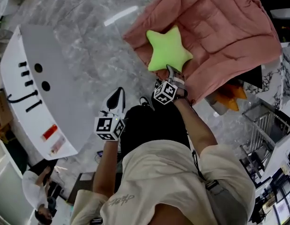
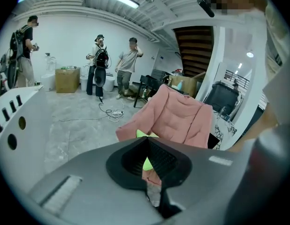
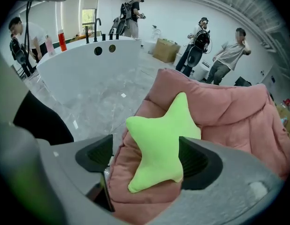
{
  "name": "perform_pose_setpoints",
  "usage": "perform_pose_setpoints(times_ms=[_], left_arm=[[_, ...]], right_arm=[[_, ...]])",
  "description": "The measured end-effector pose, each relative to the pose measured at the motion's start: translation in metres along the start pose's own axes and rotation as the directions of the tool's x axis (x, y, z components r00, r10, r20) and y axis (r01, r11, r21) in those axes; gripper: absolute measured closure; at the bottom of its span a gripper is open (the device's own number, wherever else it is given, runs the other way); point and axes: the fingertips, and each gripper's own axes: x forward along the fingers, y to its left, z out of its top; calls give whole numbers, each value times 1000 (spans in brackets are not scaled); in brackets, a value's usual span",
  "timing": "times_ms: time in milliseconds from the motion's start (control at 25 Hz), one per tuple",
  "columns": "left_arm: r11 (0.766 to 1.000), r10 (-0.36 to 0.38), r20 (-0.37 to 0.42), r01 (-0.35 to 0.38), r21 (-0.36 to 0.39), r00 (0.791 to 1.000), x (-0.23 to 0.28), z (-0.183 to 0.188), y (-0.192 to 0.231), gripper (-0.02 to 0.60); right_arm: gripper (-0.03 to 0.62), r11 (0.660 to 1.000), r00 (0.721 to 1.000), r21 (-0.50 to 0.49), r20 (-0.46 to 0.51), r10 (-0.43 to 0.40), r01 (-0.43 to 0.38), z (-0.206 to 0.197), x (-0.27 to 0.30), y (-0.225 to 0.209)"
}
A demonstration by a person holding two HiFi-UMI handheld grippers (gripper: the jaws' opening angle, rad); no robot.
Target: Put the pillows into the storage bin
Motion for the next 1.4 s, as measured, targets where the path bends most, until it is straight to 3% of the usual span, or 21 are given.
perform_pose_setpoints(times_ms=[120,280,440,640,720,880,1000,1160,1400], left_arm=[[1000,9,-20,-9,-13,1000,7,-5,4,561],[999,14,-44,-16,-29,999,13,-18,11,561],[997,31,-82,-37,-74,996,14,-42,32,561],[992,44,-138,-60,-114,989,6,-75,51,561],[990,40,-157,-60,-126,987,5,-85,56,561],[988,40,-157,-62,-139,987,3,-89,64,561],[990,35,-143,-55,-133,989,0,-83,66,561],[991,35,-109,-48,-123,993,-4,-66,64,561],[996,5,-52,-10,-90,999,-1,-30,44,561]], right_arm=[[154,999,1000,-33,6,1,-1,4,22,-1],[98,989,993,-93,45,-110,114,2,48,-6],[81,978,980,-55,24,-199,200,-7,78,-8],[2,913,916,-85,0,-401,399,-12,99,-16],[0,882,883,-63,-8,-469,467,-11,103,-22],[2,848,848,11,-22,-530,530,0,109,-49],[9,867,868,30,-16,-497,497,3,108,-58],[87,911,913,53,0,-409,408,-7,86,-65],[147,956,968,179,51,-247,235,-11,33,-102]])
